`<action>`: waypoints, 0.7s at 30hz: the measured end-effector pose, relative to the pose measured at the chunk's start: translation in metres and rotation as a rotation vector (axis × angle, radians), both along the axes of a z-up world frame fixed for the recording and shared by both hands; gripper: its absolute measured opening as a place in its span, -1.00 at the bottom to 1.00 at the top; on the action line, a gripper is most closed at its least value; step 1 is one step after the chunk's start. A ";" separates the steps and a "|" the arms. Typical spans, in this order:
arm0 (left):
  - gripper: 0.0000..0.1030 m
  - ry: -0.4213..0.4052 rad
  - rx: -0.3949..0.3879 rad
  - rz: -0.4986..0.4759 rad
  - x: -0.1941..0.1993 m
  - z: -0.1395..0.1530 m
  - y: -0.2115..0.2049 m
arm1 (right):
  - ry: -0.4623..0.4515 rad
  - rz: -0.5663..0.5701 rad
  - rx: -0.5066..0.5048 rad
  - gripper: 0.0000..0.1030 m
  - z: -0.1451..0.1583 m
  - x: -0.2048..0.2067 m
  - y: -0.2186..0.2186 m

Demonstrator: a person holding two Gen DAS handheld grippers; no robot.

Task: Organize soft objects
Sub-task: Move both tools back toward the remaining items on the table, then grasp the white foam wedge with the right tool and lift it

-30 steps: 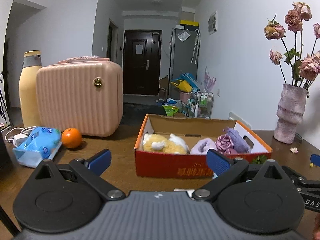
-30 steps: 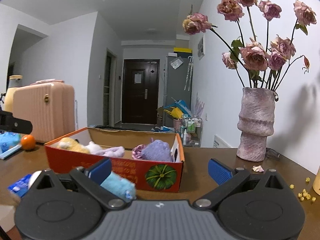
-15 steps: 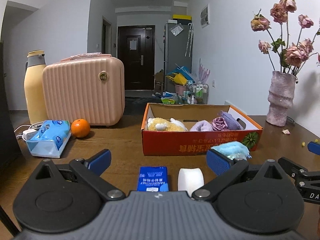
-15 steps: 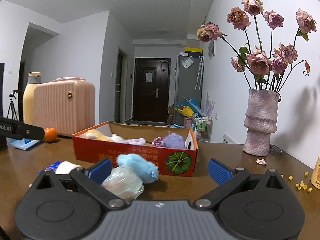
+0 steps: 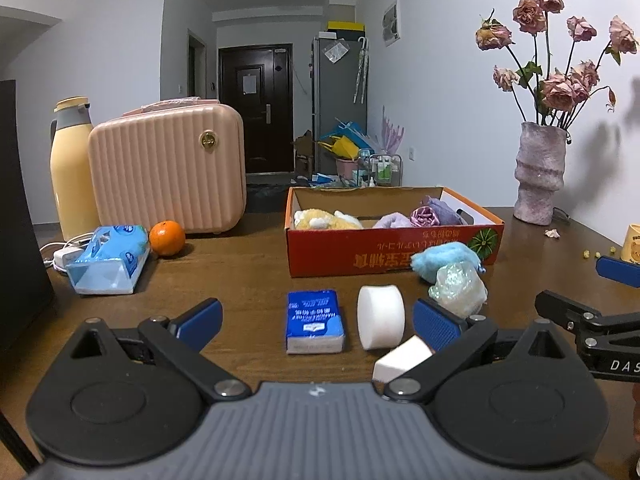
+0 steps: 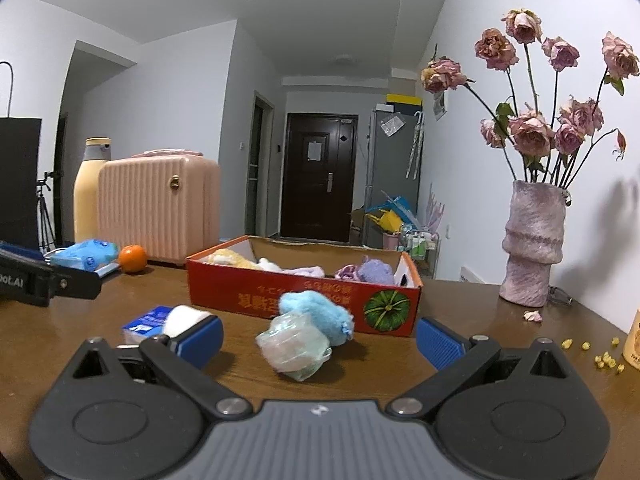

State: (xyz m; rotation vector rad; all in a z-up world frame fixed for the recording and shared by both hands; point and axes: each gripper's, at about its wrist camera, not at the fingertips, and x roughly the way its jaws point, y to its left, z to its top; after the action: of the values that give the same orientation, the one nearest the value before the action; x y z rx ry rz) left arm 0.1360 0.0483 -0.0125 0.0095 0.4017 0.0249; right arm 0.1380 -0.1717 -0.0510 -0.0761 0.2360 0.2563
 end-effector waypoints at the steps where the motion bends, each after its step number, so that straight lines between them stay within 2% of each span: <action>1: 1.00 0.003 0.001 -0.006 -0.002 -0.001 0.002 | 0.002 0.005 0.001 1.00 0.000 -0.002 0.001; 21: 1.00 0.048 -0.038 -0.027 -0.011 -0.010 0.038 | 0.095 0.107 -0.004 1.00 -0.011 -0.008 0.038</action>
State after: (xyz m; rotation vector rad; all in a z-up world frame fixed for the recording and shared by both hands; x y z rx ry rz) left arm 0.1254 0.0864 -0.0230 -0.0221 0.4496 -0.0097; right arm 0.1301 -0.1332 -0.0620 -0.0806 0.3273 0.3660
